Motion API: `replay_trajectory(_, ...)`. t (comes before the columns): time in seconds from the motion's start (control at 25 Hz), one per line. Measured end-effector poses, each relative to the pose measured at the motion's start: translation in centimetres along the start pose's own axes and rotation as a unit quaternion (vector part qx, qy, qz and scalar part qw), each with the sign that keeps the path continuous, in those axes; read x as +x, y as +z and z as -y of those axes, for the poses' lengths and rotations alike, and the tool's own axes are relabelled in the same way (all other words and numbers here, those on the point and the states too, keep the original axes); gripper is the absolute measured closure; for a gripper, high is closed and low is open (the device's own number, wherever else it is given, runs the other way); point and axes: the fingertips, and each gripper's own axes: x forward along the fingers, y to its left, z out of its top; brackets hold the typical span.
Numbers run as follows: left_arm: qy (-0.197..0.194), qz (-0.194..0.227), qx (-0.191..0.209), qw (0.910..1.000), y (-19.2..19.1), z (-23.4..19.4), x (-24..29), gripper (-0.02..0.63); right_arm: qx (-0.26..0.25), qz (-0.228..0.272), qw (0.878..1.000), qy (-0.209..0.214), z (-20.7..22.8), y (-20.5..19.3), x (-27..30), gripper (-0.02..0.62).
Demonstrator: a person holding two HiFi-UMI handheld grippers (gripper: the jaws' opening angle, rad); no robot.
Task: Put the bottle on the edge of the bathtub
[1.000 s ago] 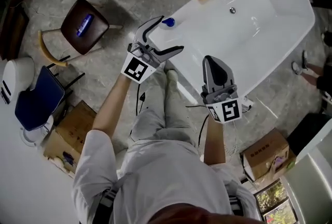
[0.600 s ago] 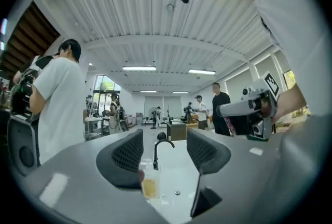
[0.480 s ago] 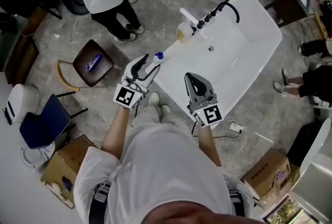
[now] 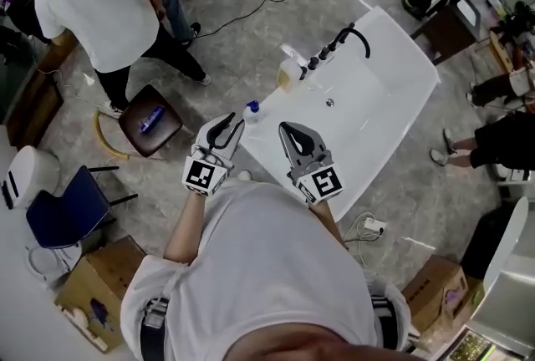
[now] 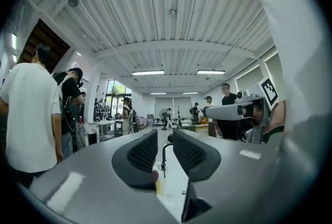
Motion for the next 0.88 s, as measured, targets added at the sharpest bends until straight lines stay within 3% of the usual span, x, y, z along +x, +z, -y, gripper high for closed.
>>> replay_trajectory(0.2,0.012,-0.012,0.010,0.9998,0.6,0.4,-0.5,0.607,-0.013,0.003,1.000,0.012,-1.0,0.0,0.6,0.595)
replay_trajectory(0.36,0.015,-0.030,0.014,0.9993,0.9,0.5,-0.3,0.609,-0.020,0.001,1.000,0.005,-0.9,0.0,0.7,0.595)
replay_trajectory(0.88,-0.012,-0.027,-0.031,0.9991,1.7,3.3,-1.2,0.609,-0.023,0.001,1.000,0.013,-1.8,-0.2,-1.0,0.595)
